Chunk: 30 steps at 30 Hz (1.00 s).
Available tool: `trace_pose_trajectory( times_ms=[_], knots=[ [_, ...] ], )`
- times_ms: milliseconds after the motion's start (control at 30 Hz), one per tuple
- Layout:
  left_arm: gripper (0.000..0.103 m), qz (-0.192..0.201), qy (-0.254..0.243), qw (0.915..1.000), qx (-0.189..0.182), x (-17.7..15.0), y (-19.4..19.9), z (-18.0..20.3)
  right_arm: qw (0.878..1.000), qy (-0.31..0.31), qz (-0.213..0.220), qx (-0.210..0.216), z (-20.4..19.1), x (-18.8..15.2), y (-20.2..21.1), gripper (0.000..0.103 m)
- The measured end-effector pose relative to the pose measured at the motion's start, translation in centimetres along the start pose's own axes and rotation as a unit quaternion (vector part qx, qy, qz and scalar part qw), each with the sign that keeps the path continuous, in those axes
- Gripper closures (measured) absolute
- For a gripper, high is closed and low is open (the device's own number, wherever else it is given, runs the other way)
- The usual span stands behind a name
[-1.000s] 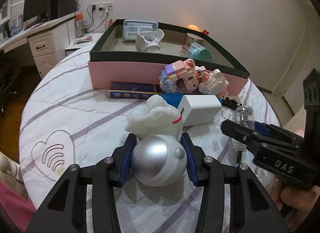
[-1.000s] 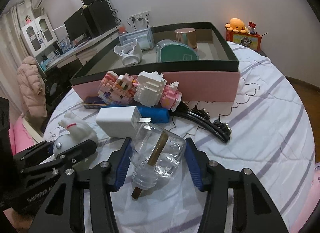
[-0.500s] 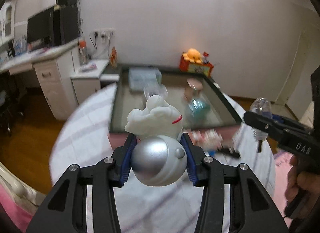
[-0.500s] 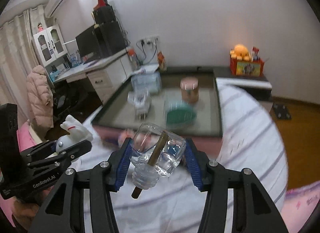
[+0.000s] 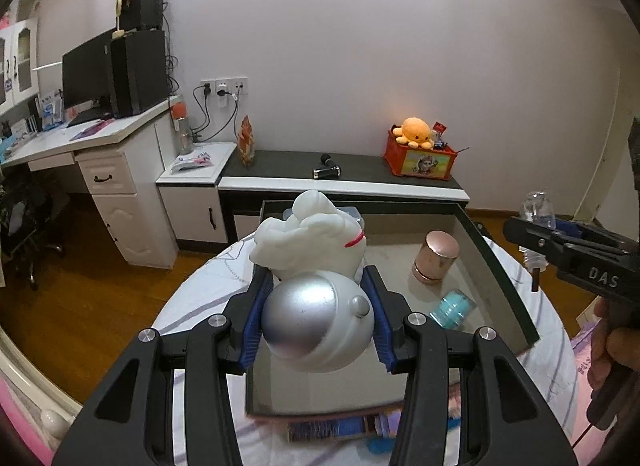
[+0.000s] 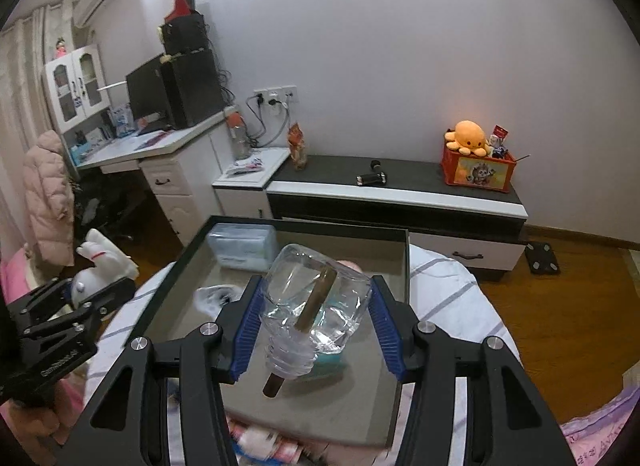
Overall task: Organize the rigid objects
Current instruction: 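Lower the silver ball and glass bottle into the tray and open both tools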
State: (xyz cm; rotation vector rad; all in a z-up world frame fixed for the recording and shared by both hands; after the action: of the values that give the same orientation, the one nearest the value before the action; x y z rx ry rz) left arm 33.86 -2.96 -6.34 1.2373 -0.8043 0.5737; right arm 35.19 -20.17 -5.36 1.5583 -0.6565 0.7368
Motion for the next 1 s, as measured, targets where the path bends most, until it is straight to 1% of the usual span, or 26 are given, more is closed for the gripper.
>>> trace_pose_trajectory(
  times_ms=[233,433,600,733,767,800,867,900,933,967,1000],
  knots=[
    [0.057,-0.015,0.005,0.9999,-0.004,-0.8,-2.5,0.0,1.0,-0.008,-0.022,-0.015,1.1,-0.7,-3.2,0.05],
    [0.057,-0.024,-0.001,0.9997,-0.002,-1.3,-3.5,0.2,0.999,-0.01,-0.034,-0.022,1.9,-1.1,-4.5,0.05],
    [0.056,-0.031,-0.012,0.9994,0.01,-1.8,-3.9,0.5,0.998,-0.005,-0.047,-0.03,2.1,-1.5,-5.4,0.05],
    [0.045,-0.03,-0.017,0.9991,0.023,-2.2,-3.8,0.5,0.997,-0.003,-0.063,-0.039,2.6,-2.1,-6.5,0.05],
    [0.039,-0.027,-0.018,0.9991,0.027,-2.2,-3.7,0.5,0.997,-0.002,-0.063,-0.042,2.7,-2.3,-6.7,0.05],
    [0.036,-0.024,-0.018,0.9991,0.029,-2.2,-3.5,0.4,0.997,-0.002,-0.065,-0.045,2.8,-2.4,-6.9,0.05],
    [0.023,-0.015,-0.017,0.9992,0.034,-2.1,-3.1,0.3,0.997,-0.005,-0.068,-0.043,3.0,-2.7,-7.1,0.048],
    [0.019,-0.011,-0.017,0.9991,0.037,-2.0,-2.8,0.2,0.997,-0.006,-0.069,-0.04,3.1,-2.8,-7.1,0.04],
    [0.014,-0.007,-0.015,0.9991,0.039,-1.9,-2.6,0.0,0.997,-0.007,-0.067,-0.029,2.9,-2.8,-7.1,0.032],
    [0.01,-0.004,-0.014,0.9991,0.04,-1.8,-2.5,-0.1,0.998,-0.007,-0.065,-0.023,2.6,-2.8,-6.9,0.027],
    [0.009,0.001,-0.013,0.999,0.043,-1.8,-2.1,-0.1,0.998,-0.005,-0.059,-0.028,2.5,-2.8,-6.6,0.019]
  ],
)
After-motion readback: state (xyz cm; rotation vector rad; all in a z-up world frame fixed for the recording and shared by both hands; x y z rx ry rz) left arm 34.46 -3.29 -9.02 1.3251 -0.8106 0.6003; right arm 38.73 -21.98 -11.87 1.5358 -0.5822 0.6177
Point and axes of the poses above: each gripper's, at about its wrist camera, not at the fingertips, and y roughly against the way its jaws point, z to its right, x to its top, the point moved 7 cm from there along -y, roughly the way its jaws point, and after that the axes turned 5 degrees about -x, right-handed, at the moved point
